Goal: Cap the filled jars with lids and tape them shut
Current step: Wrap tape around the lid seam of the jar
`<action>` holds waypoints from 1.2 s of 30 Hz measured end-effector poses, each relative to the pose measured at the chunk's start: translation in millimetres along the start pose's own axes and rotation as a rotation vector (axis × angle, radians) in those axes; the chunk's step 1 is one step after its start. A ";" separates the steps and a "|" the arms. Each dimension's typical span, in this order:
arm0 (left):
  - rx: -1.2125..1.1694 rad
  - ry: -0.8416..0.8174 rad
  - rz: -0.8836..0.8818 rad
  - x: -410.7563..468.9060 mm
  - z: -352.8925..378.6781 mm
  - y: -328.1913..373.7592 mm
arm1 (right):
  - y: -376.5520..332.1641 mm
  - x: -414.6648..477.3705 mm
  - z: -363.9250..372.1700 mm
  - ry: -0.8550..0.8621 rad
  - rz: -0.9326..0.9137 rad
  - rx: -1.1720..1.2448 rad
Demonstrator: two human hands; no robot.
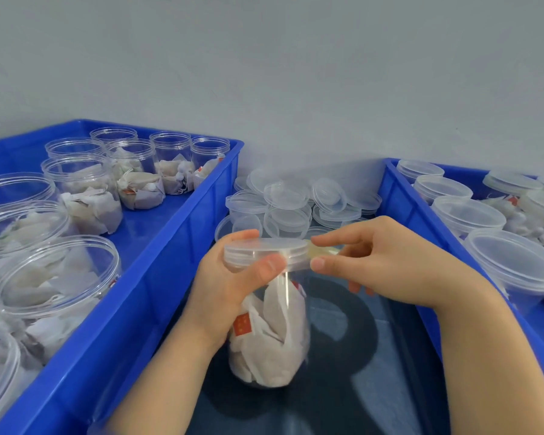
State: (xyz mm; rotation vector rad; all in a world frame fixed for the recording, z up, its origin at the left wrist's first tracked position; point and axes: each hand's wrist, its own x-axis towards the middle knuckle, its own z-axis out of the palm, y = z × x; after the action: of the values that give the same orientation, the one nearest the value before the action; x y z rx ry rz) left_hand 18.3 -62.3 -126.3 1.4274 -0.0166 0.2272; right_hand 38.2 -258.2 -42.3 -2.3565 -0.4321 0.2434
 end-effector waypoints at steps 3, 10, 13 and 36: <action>-0.060 -0.089 -0.039 0.1 -1.0 -2.3 | 2.1 -0.7 -0.5 -0.011 0.021 0.016; -0.015 -0.114 -0.027 -1.0 -2.4 -1.8 | 1.6 7.1 7.5 0.005 0.002 0.002; 0.058 -0.021 0.040 -1.4 -1.7 3.2 | 0.6 6.1 8.2 -0.004 -0.003 -0.074; 0.294 0.044 0.094 -4.0 2.9 6.8 | 5.8 -1.9 -1.0 -0.077 -0.055 0.075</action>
State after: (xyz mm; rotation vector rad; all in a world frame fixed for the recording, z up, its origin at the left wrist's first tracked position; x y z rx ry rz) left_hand 13.6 -64.9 -119.9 1.7157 -0.0142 0.3495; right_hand 38.1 -263.5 -45.4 -2.2643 -0.5147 0.3200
